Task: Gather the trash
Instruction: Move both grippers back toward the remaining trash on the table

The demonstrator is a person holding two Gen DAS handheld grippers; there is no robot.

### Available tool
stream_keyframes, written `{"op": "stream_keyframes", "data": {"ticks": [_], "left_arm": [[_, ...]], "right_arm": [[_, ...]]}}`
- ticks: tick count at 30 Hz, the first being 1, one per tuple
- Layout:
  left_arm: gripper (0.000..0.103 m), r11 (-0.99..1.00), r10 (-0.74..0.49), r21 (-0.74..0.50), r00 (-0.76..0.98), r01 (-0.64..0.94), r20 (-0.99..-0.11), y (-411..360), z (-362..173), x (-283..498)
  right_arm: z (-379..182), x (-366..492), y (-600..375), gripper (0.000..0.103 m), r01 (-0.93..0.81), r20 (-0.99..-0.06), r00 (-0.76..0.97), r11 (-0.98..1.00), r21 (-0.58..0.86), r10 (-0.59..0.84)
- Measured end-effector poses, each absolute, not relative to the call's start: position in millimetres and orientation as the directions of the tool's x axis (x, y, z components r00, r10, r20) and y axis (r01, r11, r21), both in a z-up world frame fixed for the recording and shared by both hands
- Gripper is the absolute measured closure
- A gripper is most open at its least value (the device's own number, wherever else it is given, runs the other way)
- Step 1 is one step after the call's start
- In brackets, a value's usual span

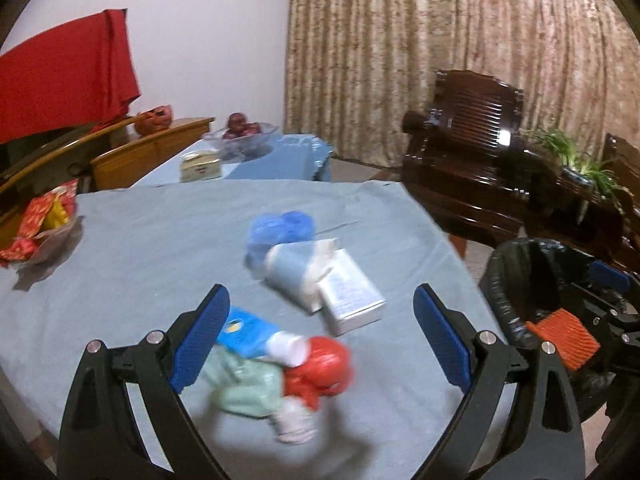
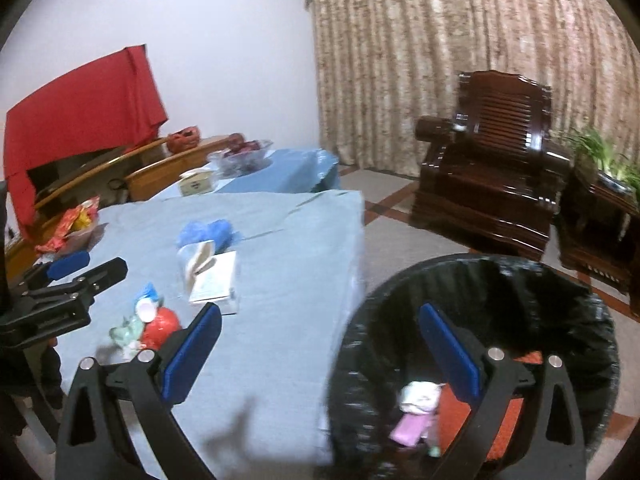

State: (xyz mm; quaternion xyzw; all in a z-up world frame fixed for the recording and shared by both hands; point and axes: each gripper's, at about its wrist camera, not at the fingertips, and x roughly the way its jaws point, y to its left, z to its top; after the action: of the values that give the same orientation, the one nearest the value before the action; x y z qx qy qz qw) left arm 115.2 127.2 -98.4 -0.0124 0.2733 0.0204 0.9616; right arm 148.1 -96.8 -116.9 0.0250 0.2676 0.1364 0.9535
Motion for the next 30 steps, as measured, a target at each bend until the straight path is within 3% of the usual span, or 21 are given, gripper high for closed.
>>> {"op": "stream_keyframes", "data": {"ticks": [13,30], "left_arm": [[0.013,0.985,0.14,-0.001,0.814,-0.17,-0.563,195.7,-126.7,97.4],[0.013,0.976,0.163,-0.014,0.776,-0.216,-0.609,236.9,-151.4,97.7]], "right_arm": [[-142.8,161.5,-24.6,0.006,-0.343,-0.537,0.768,0.932,0.114,0.348],[-179.9,180.1,51.0,0.012,-0.431,-0.613,0.68,0.895,0.111,0.403]]}}
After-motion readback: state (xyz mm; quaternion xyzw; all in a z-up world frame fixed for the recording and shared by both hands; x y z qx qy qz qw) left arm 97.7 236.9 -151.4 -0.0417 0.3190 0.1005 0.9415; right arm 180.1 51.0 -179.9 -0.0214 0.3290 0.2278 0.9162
